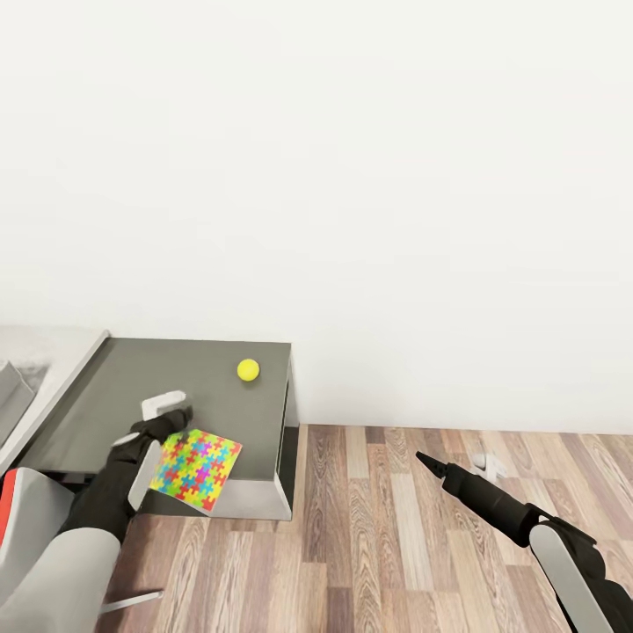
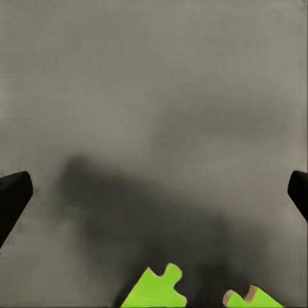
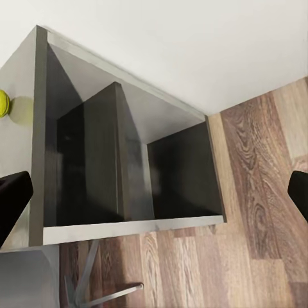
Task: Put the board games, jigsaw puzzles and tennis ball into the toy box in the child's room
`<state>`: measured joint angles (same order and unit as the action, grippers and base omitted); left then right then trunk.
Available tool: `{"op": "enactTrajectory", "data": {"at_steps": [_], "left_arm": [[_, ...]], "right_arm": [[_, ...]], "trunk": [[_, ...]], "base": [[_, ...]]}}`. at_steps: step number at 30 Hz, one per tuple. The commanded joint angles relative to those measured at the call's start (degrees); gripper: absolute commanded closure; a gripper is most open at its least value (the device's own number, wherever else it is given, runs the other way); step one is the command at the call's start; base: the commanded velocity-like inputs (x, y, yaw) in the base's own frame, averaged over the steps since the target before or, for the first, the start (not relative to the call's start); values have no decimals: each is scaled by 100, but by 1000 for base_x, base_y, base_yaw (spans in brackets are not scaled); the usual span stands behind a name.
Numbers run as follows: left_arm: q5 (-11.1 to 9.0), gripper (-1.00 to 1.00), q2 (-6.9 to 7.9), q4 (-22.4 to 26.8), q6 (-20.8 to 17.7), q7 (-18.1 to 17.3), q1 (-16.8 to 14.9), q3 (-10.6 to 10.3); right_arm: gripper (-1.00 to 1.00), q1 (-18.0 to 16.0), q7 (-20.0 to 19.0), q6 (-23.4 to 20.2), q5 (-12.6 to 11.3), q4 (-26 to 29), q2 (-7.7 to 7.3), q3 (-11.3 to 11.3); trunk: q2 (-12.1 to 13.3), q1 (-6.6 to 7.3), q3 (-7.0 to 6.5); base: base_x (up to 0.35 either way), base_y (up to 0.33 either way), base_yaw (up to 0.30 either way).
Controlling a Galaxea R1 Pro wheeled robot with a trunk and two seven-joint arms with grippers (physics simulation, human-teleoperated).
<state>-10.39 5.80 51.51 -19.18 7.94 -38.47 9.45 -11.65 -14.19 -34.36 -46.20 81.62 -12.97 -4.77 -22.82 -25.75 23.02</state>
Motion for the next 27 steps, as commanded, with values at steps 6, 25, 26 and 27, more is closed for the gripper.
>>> {"op": "enactTrajectory", "data": {"at_steps": [6, 25, 26, 27], "left_arm": [[-92, -100, -5, 760, -216, 10, 266, 609], [-1157, -100, 233, 3307, -3787, -2561, 1081, 1350], [-1192, -100, 324, 3322, -3894, -2982, 1085, 1456], [-1203, -100, 372, 3327, -3932, -3205, 1087, 1498]], "right_arm": [[-100, -4, -13, -36, -12, 3, -2, -7], [-100, -4, 41, -26, -20, -39, 7, 21], [-100, -4, 47, -23, -20, -56, 9, 36], [-100, -4, 51, -22, -20, -67, 10, 42]], "trunk": [[-10, -3, 9], [-10, -3, 9], [-10, -3, 9], [-10, -3, 9]], "base": [[0, 0, 0], [0, 0, 0], [0, 0, 0], [0, 0, 0]]}}
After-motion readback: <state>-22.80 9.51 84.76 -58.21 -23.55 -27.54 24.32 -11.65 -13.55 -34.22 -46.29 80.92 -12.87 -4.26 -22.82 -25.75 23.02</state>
